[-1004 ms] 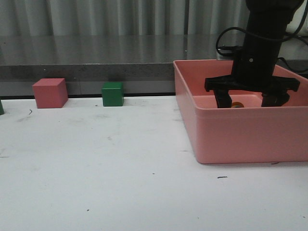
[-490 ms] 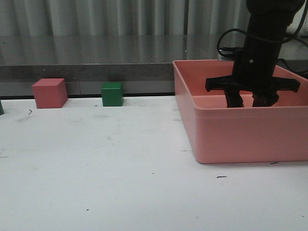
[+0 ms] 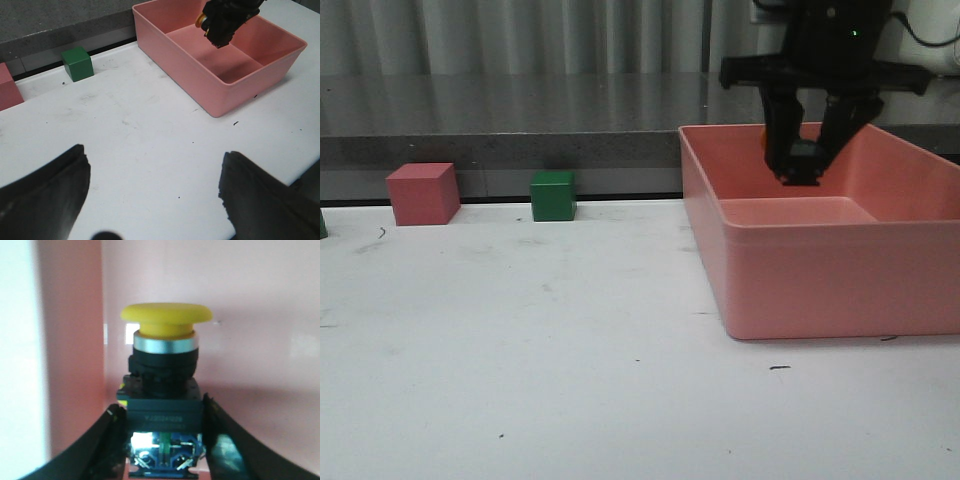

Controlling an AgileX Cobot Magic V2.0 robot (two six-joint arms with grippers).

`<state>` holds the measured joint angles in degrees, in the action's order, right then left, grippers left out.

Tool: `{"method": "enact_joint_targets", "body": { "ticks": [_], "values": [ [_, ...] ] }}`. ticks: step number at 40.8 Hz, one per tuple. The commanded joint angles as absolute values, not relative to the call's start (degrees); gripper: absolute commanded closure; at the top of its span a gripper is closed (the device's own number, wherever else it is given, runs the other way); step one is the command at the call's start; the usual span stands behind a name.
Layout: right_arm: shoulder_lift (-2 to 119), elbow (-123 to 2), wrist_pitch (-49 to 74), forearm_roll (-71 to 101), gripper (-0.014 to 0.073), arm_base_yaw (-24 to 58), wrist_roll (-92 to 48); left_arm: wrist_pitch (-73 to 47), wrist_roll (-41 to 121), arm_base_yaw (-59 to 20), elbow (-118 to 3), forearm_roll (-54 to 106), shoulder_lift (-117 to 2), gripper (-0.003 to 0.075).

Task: Place and stand button with both arms
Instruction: 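Close the right gripper on the button and lift it out, then carry the button away from the bin and lower it onto the table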

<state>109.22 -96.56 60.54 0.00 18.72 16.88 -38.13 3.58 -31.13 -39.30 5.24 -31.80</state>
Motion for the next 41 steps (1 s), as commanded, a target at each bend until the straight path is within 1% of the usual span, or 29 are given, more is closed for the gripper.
{"method": "enact_joint_targets", "body": {
  "ticks": [1, 12, 18, 27, 41],
  "values": [
    [103.3, -98.2, 60.5, 0.8, 0.0285, 22.3, 17.0, -34.0, 3.6, -31.4, -41.0, 5.5, -32.5, 0.0195],
    [102.8, -98.2, 60.2, 0.8, 0.0285, 37.0, 23.5, -34.0, 3.6, -31.4, -41.0, 5.5, -32.5, 0.0195],
    [105.4, -99.1, 58.2, 0.8, 0.0285, 42.4, 28.5, -34.0, 3.6, -31.4, -41.0, 5.5, -32.5, 0.0195],
    [111.9, -103.9, 57.0, 0.8, 0.0285, 46.6, 34.9, -34.0, 3.6, -31.4, -41.0, 5.5, -32.5, 0.0195],
    [122.6, -113.2, 55.6, 1.2, 0.0285, 48.6, 43.3, -34.0, 3.6, -31.4, -41.0, 5.5, -32.5, 0.0195]
  ]
}}
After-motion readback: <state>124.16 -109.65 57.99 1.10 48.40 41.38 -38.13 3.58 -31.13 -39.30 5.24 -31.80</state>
